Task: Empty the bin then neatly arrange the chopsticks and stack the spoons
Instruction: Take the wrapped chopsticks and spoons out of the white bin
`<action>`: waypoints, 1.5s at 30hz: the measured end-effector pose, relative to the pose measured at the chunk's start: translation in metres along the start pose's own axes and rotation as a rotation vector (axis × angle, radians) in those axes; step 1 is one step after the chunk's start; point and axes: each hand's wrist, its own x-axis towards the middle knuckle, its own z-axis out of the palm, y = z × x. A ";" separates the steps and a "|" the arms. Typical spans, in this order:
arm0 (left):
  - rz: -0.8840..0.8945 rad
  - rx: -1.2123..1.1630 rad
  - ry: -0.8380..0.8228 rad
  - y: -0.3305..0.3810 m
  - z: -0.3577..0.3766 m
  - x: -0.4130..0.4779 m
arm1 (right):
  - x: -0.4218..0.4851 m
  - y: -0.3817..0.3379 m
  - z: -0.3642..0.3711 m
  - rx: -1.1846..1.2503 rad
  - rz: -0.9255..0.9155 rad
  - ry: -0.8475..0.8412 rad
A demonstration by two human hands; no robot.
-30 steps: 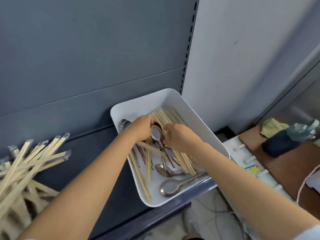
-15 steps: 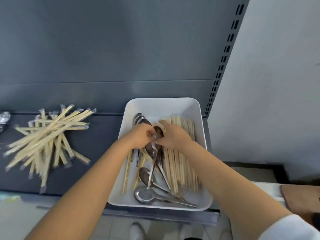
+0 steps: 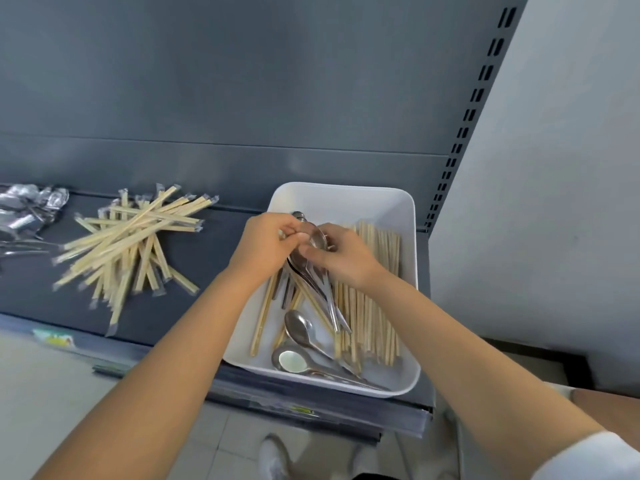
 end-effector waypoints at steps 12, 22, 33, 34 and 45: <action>-0.127 -0.213 0.194 -0.001 -0.025 -0.001 | -0.004 -0.028 0.001 0.264 0.183 -0.183; -0.368 -0.470 0.137 -0.024 -0.075 -0.038 | 0.010 -0.070 0.053 -0.011 0.032 -0.216; -0.446 -0.725 0.216 -0.139 -0.208 -0.109 | 0.030 -0.158 0.220 0.079 0.075 -0.233; -0.444 -0.744 0.197 -0.155 -0.223 -0.117 | 0.033 -0.166 0.241 0.099 0.085 -0.227; -0.591 -0.255 0.321 -0.323 -0.338 -0.159 | 0.076 -0.222 0.443 0.127 0.175 -0.315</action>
